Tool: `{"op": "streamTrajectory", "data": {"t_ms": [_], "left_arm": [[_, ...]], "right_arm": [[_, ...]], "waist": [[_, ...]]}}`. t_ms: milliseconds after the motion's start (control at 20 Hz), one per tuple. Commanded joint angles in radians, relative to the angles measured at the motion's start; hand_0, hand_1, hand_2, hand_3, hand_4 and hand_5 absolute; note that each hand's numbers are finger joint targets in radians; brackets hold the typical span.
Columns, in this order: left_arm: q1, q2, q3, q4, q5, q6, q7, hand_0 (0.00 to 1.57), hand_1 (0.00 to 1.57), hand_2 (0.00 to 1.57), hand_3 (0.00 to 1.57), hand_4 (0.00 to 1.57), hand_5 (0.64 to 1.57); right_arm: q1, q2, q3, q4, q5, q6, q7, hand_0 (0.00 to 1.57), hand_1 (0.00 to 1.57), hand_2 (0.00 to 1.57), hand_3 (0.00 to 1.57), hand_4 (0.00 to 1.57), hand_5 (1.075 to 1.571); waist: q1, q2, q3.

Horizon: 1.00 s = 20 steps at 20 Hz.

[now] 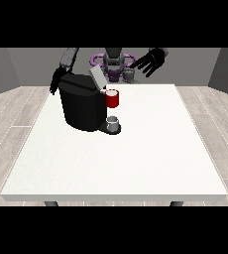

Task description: Insert the coffee pod into the coffee machine and close the lid

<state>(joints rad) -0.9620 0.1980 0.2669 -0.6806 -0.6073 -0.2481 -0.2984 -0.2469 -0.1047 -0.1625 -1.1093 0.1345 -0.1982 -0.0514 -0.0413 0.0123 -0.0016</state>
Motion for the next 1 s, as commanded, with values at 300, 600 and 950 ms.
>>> {"op": "streamTrajectory", "data": {"t_ms": [300, 600, 950], "left_arm": [[0.385, -0.194, 0.108, 0.025, 0.205, -0.038, -0.042, 0.0, 0.0, 0.0, 0.0, 0.39, 1.571], [0.461, -0.172, 0.118, 0.002, 0.221, -0.04, -0.034, 0.0, 0.0, 0.0, 0.0, 0.42, 1.571], [0.478, -0.197, 0.052, -0.092, 0.286, -0.048, 0.033, 0.0, 0.0, 0.0, 0.0, 0.46, 1.571]], "right_arm": [[0.164, 0.042, 0.039, -0.044, 0.006, 0.009, 0.026, 0.0, 0.0, 0.0, 0.0, 0.0, 1.571], [0.079, 0.02, 0.073, -0.17, -0.083, 0.167, 0.05, 0.0, 0.0, 0.0, 0.0, 0.0, 1.571], [-0.06, -0.069, 0.07, -0.185, -0.052, 0.201, 0.093, 0.0, 0.0, 0.0, 0.0, 0.25, 1.571]], "waist": [[0.114, -0.314, 0.0008], [0.106, -0.327, 0.0013], [0.185, -0.299, 0.0018]]}}
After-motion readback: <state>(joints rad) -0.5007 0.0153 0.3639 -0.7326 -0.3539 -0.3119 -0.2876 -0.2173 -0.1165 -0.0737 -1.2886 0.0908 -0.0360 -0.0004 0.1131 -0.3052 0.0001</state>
